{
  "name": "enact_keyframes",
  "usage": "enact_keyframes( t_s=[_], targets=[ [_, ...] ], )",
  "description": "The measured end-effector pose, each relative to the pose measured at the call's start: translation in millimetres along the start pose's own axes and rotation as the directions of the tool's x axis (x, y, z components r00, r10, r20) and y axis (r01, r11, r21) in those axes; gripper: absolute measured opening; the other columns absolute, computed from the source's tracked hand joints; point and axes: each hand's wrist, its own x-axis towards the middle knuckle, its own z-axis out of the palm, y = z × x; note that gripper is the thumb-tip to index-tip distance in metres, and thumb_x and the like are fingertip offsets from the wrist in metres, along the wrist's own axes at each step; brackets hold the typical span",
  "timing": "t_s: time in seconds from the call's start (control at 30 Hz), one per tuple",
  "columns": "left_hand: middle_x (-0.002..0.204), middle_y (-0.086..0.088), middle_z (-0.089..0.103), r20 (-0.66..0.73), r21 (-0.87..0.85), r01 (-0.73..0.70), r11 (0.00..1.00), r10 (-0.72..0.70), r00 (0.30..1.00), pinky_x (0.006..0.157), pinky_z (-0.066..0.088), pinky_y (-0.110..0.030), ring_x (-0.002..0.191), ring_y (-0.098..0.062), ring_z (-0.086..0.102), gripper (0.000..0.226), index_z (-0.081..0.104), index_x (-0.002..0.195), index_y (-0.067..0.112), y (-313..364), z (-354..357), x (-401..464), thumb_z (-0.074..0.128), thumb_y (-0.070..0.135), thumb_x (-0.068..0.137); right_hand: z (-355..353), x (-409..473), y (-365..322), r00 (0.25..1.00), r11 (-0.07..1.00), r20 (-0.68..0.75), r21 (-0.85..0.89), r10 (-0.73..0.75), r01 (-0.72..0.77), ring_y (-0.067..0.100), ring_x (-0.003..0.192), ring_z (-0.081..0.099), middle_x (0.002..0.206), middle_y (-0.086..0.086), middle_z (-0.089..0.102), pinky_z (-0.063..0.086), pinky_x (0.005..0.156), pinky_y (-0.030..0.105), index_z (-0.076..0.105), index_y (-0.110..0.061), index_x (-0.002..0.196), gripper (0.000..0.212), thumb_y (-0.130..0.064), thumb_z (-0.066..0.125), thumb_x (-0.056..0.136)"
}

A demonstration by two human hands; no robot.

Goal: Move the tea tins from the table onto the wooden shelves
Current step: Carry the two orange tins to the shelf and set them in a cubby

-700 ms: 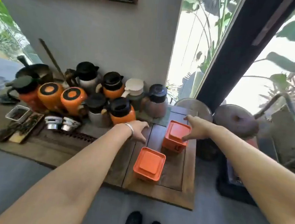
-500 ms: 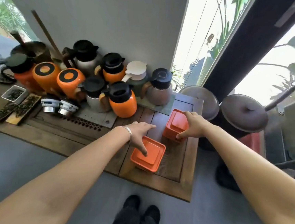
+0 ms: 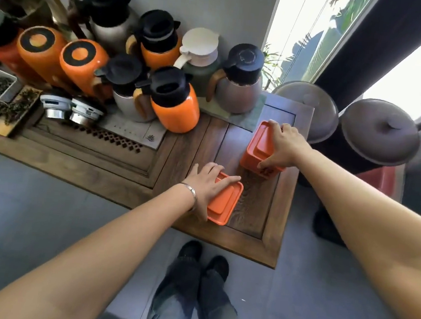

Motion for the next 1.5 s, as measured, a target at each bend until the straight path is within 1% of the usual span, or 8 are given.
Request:
enact_keyframes(
  t_s=[0.4,0.7,0.93,1.03,1.2,1.3,1.37,1.5],
  targets=[
    [0.139,-0.013,0.032,0.002,0.033,-0.041,0.999,0.041,0.999,0.104,0.038,-0.043,0.126,-0.031,0.032,0.127,0.001,0.149,0.033,-7.4,-33.9,12.9,0.080,0.056,0.053,9.2,-5.7,3.8,0.999,1.000,-0.039,0.003,0.006,-0.006,0.037,0.123,0.038,0.133,0.019,0.038,0.034,0.104,0.046,0.007,-0.018,0.150,0.129,-0.062,0.080,0.053],
    [0.135,-0.010,0.034,-0.024,0.023,-0.003,1.000,0.003,1.000,0.092,0.041,-0.038,0.120,-0.030,0.036,0.126,0.001,0.148,0.036,-2.1,-119.1,12.3,0.078,0.064,0.053,-42.0,-76.5,47.7,0.976,0.966,0.056,0.144,0.210,-0.216,0.033,0.120,0.040,0.128,0.012,0.040,0.043,0.099,0.044,0.010,-0.023,0.150,0.131,-0.066,0.076,0.045],
    [0.127,-0.002,0.040,-0.021,0.034,-0.163,0.986,0.164,0.986,0.095,0.047,-0.045,0.113,-0.025,0.043,0.114,0.015,0.141,0.042,61.7,-237.8,20.7,0.080,0.064,0.050,-112.2,-190.6,97.6,0.923,0.885,0.028,0.275,0.383,-0.376,0.022,0.101,0.055,0.111,0.000,0.046,0.058,0.078,0.039,0.026,-0.029,0.140,0.123,-0.065,0.075,0.033],
    [0.120,0.001,0.047,0.022,0.057,-0.275,0.960,0.274,0.961,0.089,0.052,-0.041,0.108,-0.024,0.051,0.108,0.024,0.140,0.038,112.0,-286.5,14.6,0.084,0.055,0.052,-144.5,-258.9,115.3,0.890,0.842,0.014,0.316,0.457,-0.437,0.019,0.100,0.057,0.117,-0.002,0.052,0.056,0.081,0.038,0.031,-0.028,0.134,0.116,-0.066,0.078,0.035],
    [0.108,0.007,0.051,-0.015,0.145,-0.496,0.856,0.503,0.864,0.063,0.046,-0.027,0.097,-0.019,0.055,0.094,0.035,0.135,0.034,228.8,-368.3,-21.2,0.086,0.041,0.056,-198.1,-399.9,139.0,0.736,0.713,-0.104,0.370,0.669,-0.595,0.017,0.099,0.057,0.113,-0.005,0.058,0.054,0.081,0.033,0.042,-0.028,0.125,0.105,-0.064,0.083,0.035],
    [0.118,0.004,0.054,-0.056,0.250,-0.605,0.756,0.635,0.770,0.081,0.050,-0.034,0.104,-0.021,0.056,0.096,0.034,0.139,0.027,299.8,-402.4,-48.7,0.087,0.033,0.060,-220.8,-482.2,145.9,0.632,0.637,-0.159,0.385,0.758,-0.668,0.015,0.094,0.059,0.107,-0.006,0.062,0.050,0.084,0.030,0.050,-0.028,0.113,0.082,-0.056,0.086,0.045],
    [0.123,-0.001,0.058,-0.069,0.362,-0.649,0.669,0.713,0.697,0.095,0.049,-0.040,0.108,-0.024,0.057,0.094,0.037,0.138,0.022,346.7,-420.2,-72.9,0.087,0.036,0.060,-228.7,-537.3,145.3,0.561,0.584,-0.187,0.407,0.806,-0.702,0.016,0.094,0.062,0.106,-0.004,0.066,0.052,0.088,0.033,0.057,-0.025,0.113,0.082,-0.058,0.083,0.043],
    [0.114,0.002,0.062,-0.042,0.463,-0.717,0.521,0.821,0.570,0.089,0.054,-0.042,0.100,-0.024,0.062,0.086,0.046,0.127,0.023,439.9,-440.7,-127.6,0.088,0.044,0.053,-227.4,-645.9,135.0,0.441,0.482,-0.209,0.506,0.873,-0.715,0.009,0.091,0.064,0.105,-0.011,0.065,0.054,0.075,0.027,0.051,-0.031,0.120,0.092,-0.062,0.082,0.040]
  ],
)
